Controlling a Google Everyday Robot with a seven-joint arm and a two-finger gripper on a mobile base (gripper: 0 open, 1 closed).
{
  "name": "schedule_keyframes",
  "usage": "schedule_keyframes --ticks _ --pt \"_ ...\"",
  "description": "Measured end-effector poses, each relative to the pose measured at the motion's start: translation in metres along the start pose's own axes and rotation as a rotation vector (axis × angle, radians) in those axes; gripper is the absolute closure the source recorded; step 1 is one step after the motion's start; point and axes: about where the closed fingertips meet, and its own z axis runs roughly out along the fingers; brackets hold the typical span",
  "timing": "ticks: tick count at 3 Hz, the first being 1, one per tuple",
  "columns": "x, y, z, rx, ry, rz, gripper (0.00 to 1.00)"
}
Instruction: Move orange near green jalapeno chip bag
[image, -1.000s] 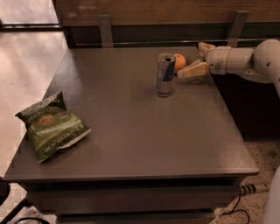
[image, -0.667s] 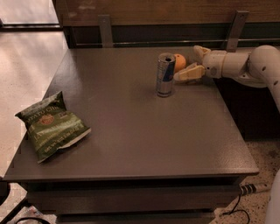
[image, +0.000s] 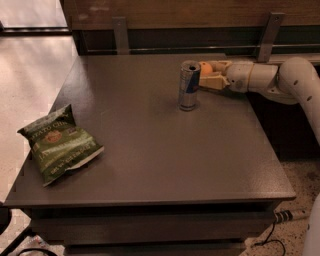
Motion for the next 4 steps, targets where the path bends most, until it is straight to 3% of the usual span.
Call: schedule_keyframes --ticks 2,3,4 --pt "0.0 0.003 0.007 -0.01 -0.002 0.001 0.88" --pt "0.0 0.004 0.009 -0.015 -0.002 0.002 1.0" --pt "-0.018 0.001 0.004 -0.002 0.038 -0.021 1.0"
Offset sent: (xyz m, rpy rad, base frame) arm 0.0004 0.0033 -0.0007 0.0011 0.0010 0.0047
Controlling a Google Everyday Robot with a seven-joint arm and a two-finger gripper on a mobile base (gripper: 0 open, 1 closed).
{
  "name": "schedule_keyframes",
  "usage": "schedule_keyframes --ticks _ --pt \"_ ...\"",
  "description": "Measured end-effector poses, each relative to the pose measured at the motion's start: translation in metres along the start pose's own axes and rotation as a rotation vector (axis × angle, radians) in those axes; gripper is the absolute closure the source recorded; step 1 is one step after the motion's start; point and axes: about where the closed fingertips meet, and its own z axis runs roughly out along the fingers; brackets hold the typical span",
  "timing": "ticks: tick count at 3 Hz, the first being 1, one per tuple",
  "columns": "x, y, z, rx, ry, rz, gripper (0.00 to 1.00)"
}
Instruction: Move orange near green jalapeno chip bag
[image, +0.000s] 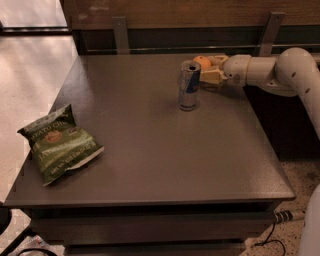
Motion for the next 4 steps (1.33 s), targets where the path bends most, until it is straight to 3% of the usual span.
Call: schedule_keyframes --ticks 2,4 --pt "-0.054 -0.002 -0.042 0.096 0.058 -0.077 1.0" --pt "-0.098 0.027 -0.101 0.217 0.033 -0.159 1.0"
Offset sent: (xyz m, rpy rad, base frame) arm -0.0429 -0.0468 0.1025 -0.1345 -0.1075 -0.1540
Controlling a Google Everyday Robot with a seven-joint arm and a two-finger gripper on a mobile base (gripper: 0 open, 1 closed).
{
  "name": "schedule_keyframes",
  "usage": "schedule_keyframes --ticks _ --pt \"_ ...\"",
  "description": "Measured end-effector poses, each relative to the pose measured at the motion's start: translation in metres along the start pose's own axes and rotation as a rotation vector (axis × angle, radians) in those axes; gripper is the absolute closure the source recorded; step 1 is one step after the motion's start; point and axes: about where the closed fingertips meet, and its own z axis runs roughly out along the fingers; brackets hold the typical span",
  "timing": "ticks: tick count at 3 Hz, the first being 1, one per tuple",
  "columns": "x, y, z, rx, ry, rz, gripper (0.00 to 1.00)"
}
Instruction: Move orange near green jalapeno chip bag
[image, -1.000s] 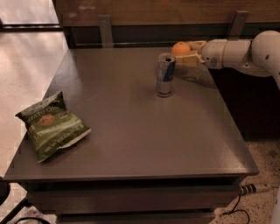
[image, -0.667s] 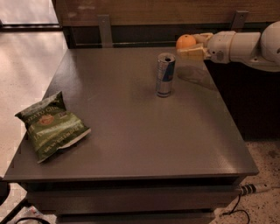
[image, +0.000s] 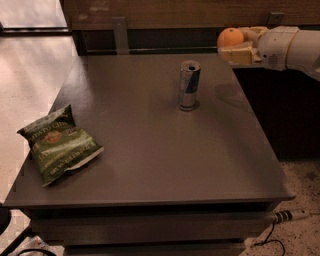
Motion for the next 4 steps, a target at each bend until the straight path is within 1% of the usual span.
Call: schedule_keyframes --ticks 1,2,3,4 --pt "-0.016 0.012 -0.027 0.041 -0.02 -0.03 1.0" --pt "-0.024 0.034 -0.044 0.037 -0.021 -0.034 1.0" --pt "-0.023 0.061 -0.049 0.005 -0.021 -0.027 1.0" --pt "-0.022 0.09 -0.046 -0.05 -0.024 -0.023 1.0"
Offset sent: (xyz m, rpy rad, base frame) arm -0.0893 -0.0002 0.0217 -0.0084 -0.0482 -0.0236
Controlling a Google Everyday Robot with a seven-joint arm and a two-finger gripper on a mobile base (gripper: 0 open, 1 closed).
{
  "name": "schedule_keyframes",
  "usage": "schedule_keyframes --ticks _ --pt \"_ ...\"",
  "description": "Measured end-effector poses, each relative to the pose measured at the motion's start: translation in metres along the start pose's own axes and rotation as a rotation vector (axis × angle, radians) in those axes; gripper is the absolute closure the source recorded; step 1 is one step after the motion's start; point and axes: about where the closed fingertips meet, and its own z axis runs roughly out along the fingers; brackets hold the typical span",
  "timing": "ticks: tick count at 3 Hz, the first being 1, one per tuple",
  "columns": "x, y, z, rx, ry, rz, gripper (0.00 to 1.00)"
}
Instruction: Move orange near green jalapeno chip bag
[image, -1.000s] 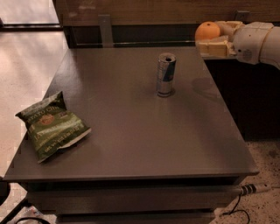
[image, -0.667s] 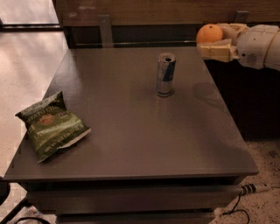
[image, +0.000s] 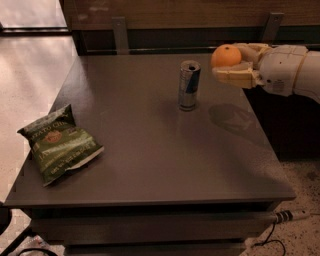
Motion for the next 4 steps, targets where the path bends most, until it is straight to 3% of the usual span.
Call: schedule_keyframes --ticks 2,4 --pt "-0.001 0.07 0.02 -0.145 -0.021 0.008 1.0" --pt "0.014 0.143 0.063 -0.355 -0.079 0.063 1.0"
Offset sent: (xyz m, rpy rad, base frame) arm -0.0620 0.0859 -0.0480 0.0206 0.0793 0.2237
